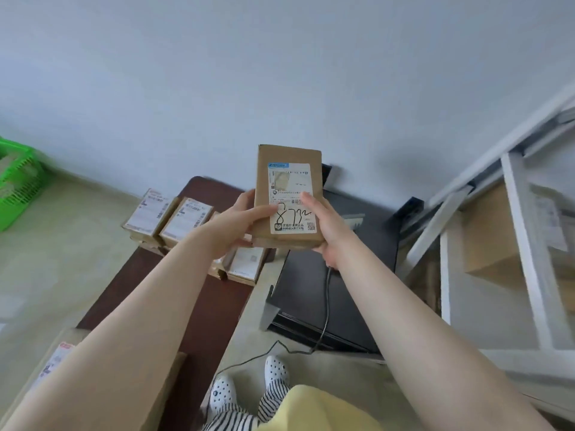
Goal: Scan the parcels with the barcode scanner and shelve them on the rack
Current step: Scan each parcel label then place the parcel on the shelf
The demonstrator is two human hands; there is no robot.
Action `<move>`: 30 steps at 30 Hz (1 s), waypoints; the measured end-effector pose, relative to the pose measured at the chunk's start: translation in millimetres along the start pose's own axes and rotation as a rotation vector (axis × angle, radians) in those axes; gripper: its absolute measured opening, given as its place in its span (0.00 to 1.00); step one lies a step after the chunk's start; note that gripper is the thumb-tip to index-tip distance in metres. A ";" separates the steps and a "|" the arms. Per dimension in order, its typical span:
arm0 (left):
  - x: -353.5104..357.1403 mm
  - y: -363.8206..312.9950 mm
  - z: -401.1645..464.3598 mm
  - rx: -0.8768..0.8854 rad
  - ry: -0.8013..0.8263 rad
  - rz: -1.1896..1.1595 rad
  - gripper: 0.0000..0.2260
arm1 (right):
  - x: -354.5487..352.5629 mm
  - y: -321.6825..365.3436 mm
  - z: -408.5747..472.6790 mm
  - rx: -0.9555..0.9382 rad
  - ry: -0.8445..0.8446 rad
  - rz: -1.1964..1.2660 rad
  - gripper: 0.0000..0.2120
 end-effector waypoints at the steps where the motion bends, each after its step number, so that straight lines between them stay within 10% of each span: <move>1: 10.2 -4.7 4.3 0.014 0.030 0.019 0.30 | -11.3 3.0 -1.7 0.002 -0.023 0.017 0.19; 9: 51.1 -16.3 34.7 0.033 0.213 -0.050 0.48 | -61.9 18.9 -6.0 0.028 -0.074 0.090 0.22; 17: 56.1 -7.5 47.0 0.118 0.048 -0.129 0.42 | -77.3 6.1 20.6 0.001 0.007 0.032 0.24; 24: 27.9 14.8 44.0 0.097 -0.174 -0.161 0.36 | -126.1 -32.0 50.8 -0.009 -0.630 -0.226 0.24; 30: 20.0 31.4 38.6 0.004 -0.254 -0.164 0.43 | -125.7 -72.4 72.8 0.235 -0.710 -0.484 0.35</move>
Point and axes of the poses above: each hand's wrist, its own z-axis towards the middle knuckle, its own x-axis out of the palm, y = z × x, the point moved 3 cm from there along z, towards the middle knuckle, and after that the axes turned 1 degree about x, right-handed, at the moved point
